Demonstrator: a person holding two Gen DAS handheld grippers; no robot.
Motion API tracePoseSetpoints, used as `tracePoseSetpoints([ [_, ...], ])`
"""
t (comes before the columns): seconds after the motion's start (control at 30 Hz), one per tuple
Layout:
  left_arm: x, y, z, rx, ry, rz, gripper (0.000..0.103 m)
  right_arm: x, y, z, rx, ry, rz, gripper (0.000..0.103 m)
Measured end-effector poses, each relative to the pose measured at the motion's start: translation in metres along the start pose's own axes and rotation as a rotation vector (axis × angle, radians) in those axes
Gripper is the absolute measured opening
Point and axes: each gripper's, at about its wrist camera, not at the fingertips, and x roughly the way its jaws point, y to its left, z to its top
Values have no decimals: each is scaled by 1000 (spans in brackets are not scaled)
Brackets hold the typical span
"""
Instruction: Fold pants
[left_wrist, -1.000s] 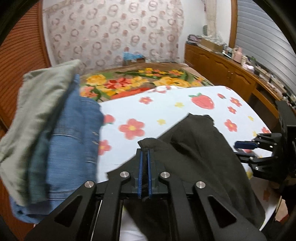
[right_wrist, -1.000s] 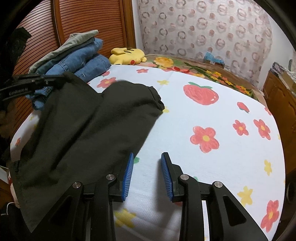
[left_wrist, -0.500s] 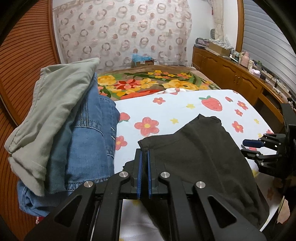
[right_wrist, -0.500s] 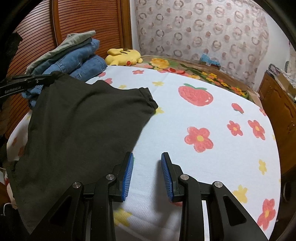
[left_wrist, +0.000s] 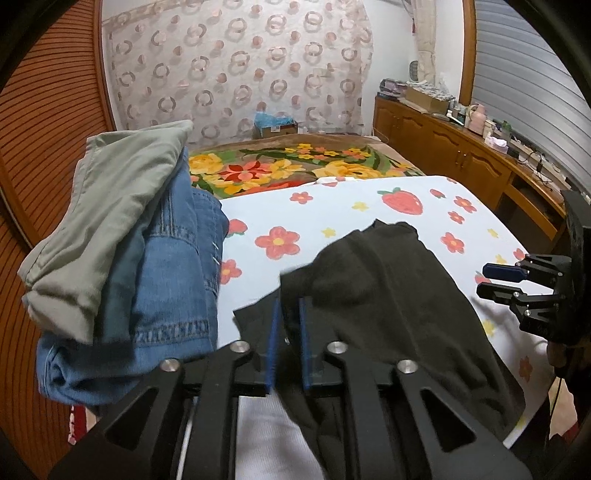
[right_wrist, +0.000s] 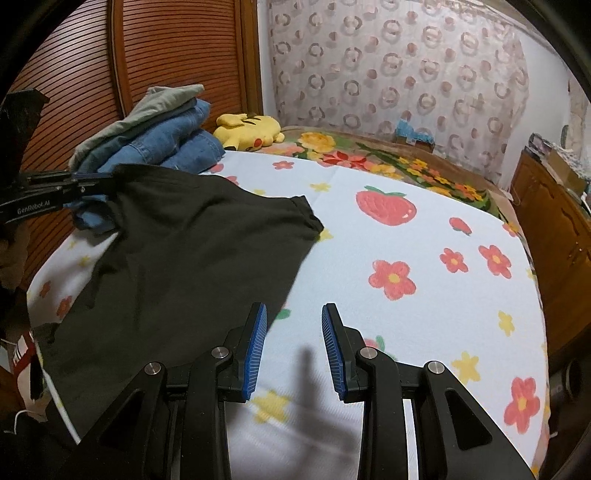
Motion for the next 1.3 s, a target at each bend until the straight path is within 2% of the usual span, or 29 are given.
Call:
tracePoseSetpoints([
  [0.07,-4,-2,-5,2,0,3,29,-6,4,-4,0,-5,-1,32],
  [0.13,-9,-4,-12,3,0,-2,46,-13,10,-10,0,-12,0,32],
  [0.23,-15,-8,-22,9,4,-11,49,-23,15,-16,2,-22,5,32],
  [0.6,-41,-22,-70,-7,21,-38,49,-59,35,-44,11,-40,34,32],
  [0.7,-45,-25,-85,-18,33,-55,49,-66,39,-51,11,-38,47,37],
  [0.97,-49,-30,-119,-48,69,-81,49,-77,46,-66,3,-14,55,38],
  [1.17,-48,-31,-132,-60,84,-97,43,-80,48,-77,17,12,61,38],
  [1.3,-49,-35,-137,-61,90,-114,34,-80,49,-83,23,27,66,38],
])
